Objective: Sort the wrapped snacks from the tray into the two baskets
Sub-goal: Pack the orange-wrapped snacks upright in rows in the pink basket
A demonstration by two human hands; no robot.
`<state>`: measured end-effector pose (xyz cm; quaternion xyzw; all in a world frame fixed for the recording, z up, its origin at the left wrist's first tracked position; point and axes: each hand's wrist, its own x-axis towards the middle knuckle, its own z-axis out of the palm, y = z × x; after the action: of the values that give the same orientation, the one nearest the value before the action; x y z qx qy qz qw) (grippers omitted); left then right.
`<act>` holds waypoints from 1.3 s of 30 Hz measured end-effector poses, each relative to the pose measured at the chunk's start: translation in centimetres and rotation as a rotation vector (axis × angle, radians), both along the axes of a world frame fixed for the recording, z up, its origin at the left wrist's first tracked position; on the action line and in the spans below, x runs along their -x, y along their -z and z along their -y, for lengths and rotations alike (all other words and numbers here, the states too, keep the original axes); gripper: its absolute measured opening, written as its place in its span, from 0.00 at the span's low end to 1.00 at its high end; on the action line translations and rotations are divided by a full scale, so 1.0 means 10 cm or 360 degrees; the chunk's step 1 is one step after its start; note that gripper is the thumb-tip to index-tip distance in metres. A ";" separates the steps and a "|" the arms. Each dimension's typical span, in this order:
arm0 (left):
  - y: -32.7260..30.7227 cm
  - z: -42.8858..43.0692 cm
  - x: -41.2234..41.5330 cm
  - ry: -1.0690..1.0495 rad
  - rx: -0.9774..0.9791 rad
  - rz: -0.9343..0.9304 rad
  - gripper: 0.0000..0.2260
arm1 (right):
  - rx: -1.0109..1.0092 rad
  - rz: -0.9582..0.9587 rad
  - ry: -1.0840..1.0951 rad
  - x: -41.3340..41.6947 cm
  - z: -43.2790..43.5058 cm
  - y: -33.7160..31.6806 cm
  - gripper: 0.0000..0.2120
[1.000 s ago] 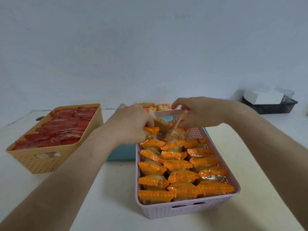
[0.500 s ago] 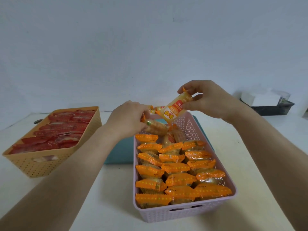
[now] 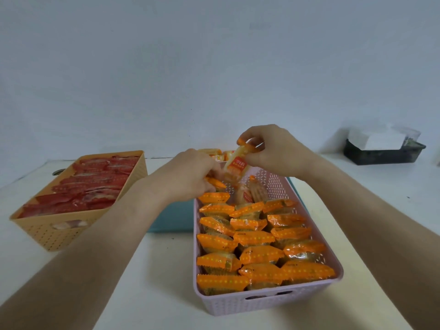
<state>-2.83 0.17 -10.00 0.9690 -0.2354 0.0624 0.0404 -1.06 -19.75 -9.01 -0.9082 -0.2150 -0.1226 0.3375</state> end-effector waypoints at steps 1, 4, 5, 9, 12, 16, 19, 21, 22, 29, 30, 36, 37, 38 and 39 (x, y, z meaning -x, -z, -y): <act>-0.01 0.01 0.00 0.0020 -0.0005 -0.0060 0.11 | 0.0053 -0.0013 -0.0027 0.00 -0.04 0.01 0.14; -0.02 0.00 0.03 0.0070 0.0081 -0.0181 0.10 | 0.0149 0.0008 -0.0085 -0.02 -0.14 0.05 0.13; -0.01 -0.01 0.04 0.0052 0.0145 -0.0175 0.10 | 0.0147 0.0006 -0.0096 -0.03 -0.18 0.07 0.13; 0.04 -0.03 0.02 -0.0079 0.0572 0.0121 0.05 | 0.0217 0.0026 -0.0095 -0.09 -0.28 0.17 0.14; 0.08 0.02 -0.02 -0.0095 0.0620 0.0111 0.14 | 0.0144 -0.0035 -0.0116 -0.10 -0.29 0.20 0.16; 0.13 0.06 -0.12 -0.0111 0.0334 0.0185 0.16 | -0.0045 -0.0186 -0.0134 -0.10 -0.20 0.17 0.15; 0.15 0.04 -0.13 -0.0092 0.0278 0.0239 0.17 | 0.0439 -0.0101 -0.0144 -0.12 -0.09 0.08 0.11; 0.14 0.04 -0.13 -0.0094 0.0281 0.0256 0.17 | 0.0830 -0.0296 -0.0343 -0.08 -0.12 0.05 0.18; 0.14 0.03 -0.13 -0.0106 0.0297 0.0258 0.17 | 0.0982 -0.0406 -0.0440 -0.06 -0.15 0.06 0.22; 0.11 -0.05 -0.10 -0.0090 0.0432 0.0210 0.15 | 0.1631 -0.0415 -0.0426 -0.06 -0.29 0.23 0.17; 0.12 -0.05 -0.11 -0.0082 0.0433 0.0195 0.15 | 0.1662 -0.0372 -0.0420 -0.07 -0.30 0.22 0.16; 0.11 -0.06 -0.12 -0.0083 0.0462 0.0180 0.15 | 0.1424 -0.0166 -0.0468 -0.10 -0.18 0.13 0.13; 0.11 -0.05 -0.11 -0.0084 0.0470 0.0176 0.15 | 0.1325 -0.0147 -0.0448 -0.12 -0.14 0.11 0.11; 0.11 -0.05 -0.11 -0.0083 0.0471 0.0171 0.15 | 0.1241 -0.0156 -0.0411 -0.12 -0.11 0.08 0.14; 0.11 -0.04 -0.11 -0.0078 0.0465 0.0172 0.15 | 0.1162 -0.0178 -0.0375 -0.13 -0.07 0.04 0.16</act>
<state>-1.75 0.61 -11.07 0.9536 -0.2019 0.1489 0.1666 0.21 -19.04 -9.42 -0.9430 -0.3286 0.0512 0.0148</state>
